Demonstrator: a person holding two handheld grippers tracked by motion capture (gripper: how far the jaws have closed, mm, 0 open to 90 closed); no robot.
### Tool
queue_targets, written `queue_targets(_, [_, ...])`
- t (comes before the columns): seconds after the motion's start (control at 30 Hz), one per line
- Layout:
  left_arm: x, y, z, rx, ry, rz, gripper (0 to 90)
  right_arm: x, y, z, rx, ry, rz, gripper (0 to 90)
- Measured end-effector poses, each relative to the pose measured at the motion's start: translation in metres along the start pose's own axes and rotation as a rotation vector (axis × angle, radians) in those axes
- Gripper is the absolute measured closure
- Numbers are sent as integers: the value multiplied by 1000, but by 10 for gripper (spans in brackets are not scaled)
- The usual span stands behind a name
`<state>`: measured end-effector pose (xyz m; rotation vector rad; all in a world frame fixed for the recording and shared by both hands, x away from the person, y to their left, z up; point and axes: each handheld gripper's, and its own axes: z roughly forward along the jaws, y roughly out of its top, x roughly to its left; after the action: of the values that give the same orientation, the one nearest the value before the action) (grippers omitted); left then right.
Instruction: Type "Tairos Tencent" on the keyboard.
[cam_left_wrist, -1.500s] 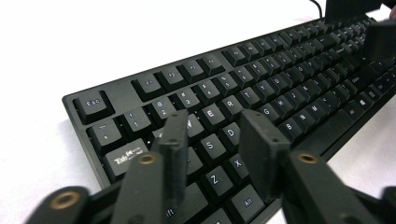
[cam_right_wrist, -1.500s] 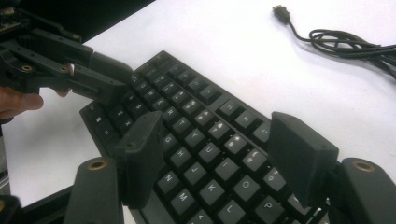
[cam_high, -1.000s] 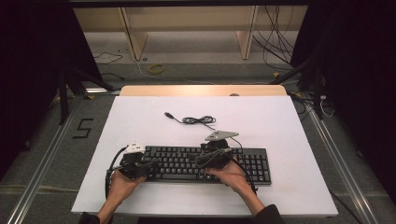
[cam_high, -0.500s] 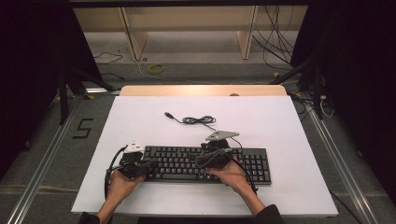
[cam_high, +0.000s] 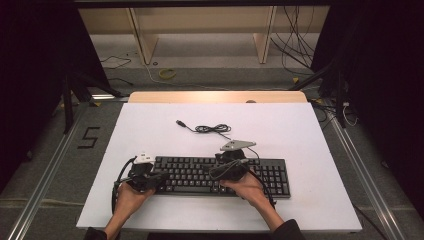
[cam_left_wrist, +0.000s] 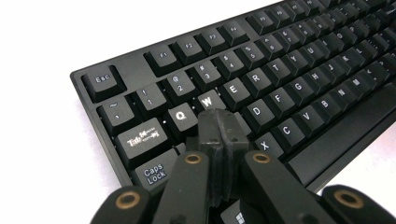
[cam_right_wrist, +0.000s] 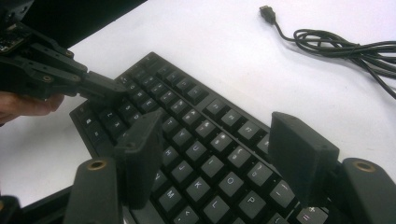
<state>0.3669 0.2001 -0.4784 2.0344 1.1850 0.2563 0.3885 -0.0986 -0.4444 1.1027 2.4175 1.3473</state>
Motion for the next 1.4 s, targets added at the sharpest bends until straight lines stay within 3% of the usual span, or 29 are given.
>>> queue_targets(0.23, [-4,2,-5,-36,-29,4,769,0,0,1,1,-1,1,367])
queue_targets(0.4, [-8,3,-7,-70,-57,-2,613,1,-1,3,5,2,-4,381])
queue_targets(0.63, [-9,4,-8,-112,-90,-4,403,1,-1,6,13,8,-2,439])
queue_targets(0.77, [-11,4,-8,-142,-108,5,341,1,-2,7,19,12,-7,485])
queue_targets(1.4, [-17,3,-12,-181,-128,13,292,2,-6,16,64,4,-20,751])
